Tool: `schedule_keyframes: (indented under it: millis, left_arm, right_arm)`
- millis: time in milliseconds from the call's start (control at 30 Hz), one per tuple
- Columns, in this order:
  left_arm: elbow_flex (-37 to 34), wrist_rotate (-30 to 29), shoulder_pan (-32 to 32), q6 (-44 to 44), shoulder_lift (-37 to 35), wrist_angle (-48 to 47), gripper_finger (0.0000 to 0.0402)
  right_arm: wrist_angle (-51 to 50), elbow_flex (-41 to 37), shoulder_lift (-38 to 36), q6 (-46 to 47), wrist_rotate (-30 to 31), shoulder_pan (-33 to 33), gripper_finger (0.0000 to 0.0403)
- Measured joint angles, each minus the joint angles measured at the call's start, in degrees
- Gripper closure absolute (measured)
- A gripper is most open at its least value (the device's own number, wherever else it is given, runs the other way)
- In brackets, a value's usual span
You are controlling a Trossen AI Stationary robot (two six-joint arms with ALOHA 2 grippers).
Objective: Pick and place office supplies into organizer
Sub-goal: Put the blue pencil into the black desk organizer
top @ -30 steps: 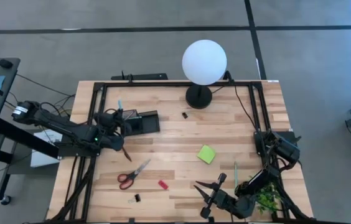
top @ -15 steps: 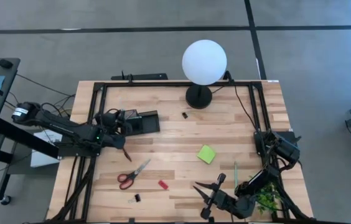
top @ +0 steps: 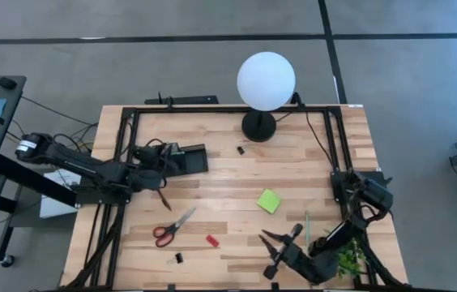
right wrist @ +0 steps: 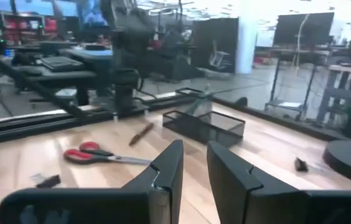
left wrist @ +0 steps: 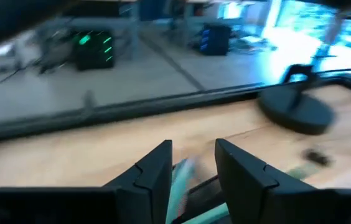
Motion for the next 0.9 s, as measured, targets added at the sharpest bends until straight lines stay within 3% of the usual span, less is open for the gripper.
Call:
schedule_keyframes:
  millis: [100, 200, 333, 433, 500, 567, 733, 900]
  left_arm:
    - [3.3, 2.6, -1.5, 12.8, 0.0, 7.9, 0.0289]
    - [7.1, 6.5, -3.4, 20.9, 0.0, 12.8, 0.0290]
    - [10.6, 13.5, -5.5, 24.9, 0.0, 14.6, 0.0290]
    - [11.4, 22.3, -6.6, 24.2, 0.0, 14.6, 0.0290]
    - [11.4, 28.4, -7.0, 22.3, 0.3, 14.9, 0.0290]
    - [11.4, 33.8, -7.6, 21.7, 1.7, 17.0, 0.0290]
    - [11.5, 46.8, -9.1, 26.0, 8.9, 31.5, 0.0290]
    - [13.5, 49.4, -10.3, 27.3, 21.7, 44.3, 0.0290]
  right_arm:
    - [5.8, 0.1, -2.0, -7.1, 0.2, 2.9, 0.0336]
    - [6.3, 0.9, -3.6, -4.8, 0.3, 5.7, 0.0336]
    - [-4.8, 0.8, -3.3, 7.7, 0.3, 8.6, 0.0336]
    - [-19.1, 0.7, -3.3, 25.1, 0.3, 9.0, 0.0336]
    - [-23.3, 0.7, -3.3, 28.9, 0.3, 8.3, 0.0336]
    - [-21.0, 0.7, -3.5, 26.1, 0.3, 7.0, 0.0336]
    - [-6.2, 1.5, -8.1, 6.1, 0.5, 3.1, 0.0336]
    - [-0.8, 3.0, -15.5, -8.6, 0.4, 3.0, 0.0336]
